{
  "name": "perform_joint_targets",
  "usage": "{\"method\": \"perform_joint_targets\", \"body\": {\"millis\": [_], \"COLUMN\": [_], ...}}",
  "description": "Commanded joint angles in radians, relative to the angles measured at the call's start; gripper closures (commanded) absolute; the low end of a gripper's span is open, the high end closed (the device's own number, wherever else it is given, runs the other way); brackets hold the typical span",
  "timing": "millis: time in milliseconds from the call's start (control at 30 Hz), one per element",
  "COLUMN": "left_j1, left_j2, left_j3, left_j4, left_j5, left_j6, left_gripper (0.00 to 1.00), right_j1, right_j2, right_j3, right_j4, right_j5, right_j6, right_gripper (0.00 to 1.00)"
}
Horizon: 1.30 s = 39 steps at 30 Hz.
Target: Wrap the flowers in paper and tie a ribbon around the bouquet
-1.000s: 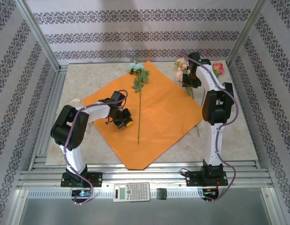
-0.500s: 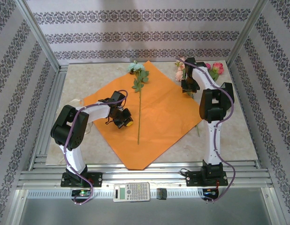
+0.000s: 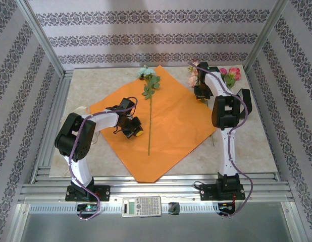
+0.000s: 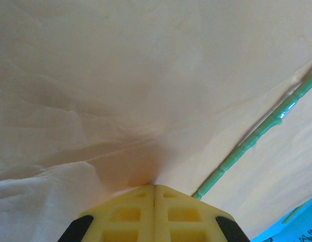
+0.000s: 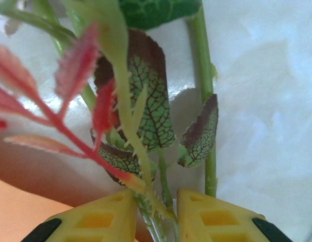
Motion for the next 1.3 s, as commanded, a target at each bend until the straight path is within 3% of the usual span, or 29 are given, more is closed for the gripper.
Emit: {"method": "perform_joint_targets", "body": {"millis": [0, 167, 400, 667, 967, 1100, 1267], "left_j1": [-0.006, -0.006, -0.007, -0.012, -0.02, -0.021, -0.024], "left_j2": [0.015, 0.022, 0.031, 0.038, 0.042, 0.042, 0.044], "left_j3": [0.022, 0.036, 0.04, 0.035, 0.024, 0.017, 0.025], "left_j4": [-0.039, -0.042, -0.046, -0.038, -0.029, -0.018, -0.013], "left_j5": [0.01, 0.014, 0.016, 0.016, 0.013, 0.011, 0.011], "left_j6": [0.011, 0.013, 0.013, 0.008, 0.011, 0.01, 0.011], "left_gripper": [1.0, 1.0, 1.0, 1.0, 1.0, 1.0, 1.0], "right_j1": [-0.015, -0.016, -0.006, -0.006, -0.013, 0.011, 0.085], "right_j2": [0.025, 0.043, 0.002, -0.253, -0.48, -0.584, -0.656], "right_j3": [0.02, 0.023, 0.015, -0.122, -0.126, -0.127, -0.116], "right_j4": [-0.046, -0.056, -0.021, 0.145, 0.227, 0.296, 0.304], "right_j5": [0.037, 0.033, 0.069, 0.222, 0.365, 0.376, 0.277], "right_j6": [-0.001, -0.004, -0.039, -0.043, -0.016, -0.027, -0.008], "right_gripper": [0.72, 0.76, 1.0, 1.0, 1.0, 1.0, 1.0]}}
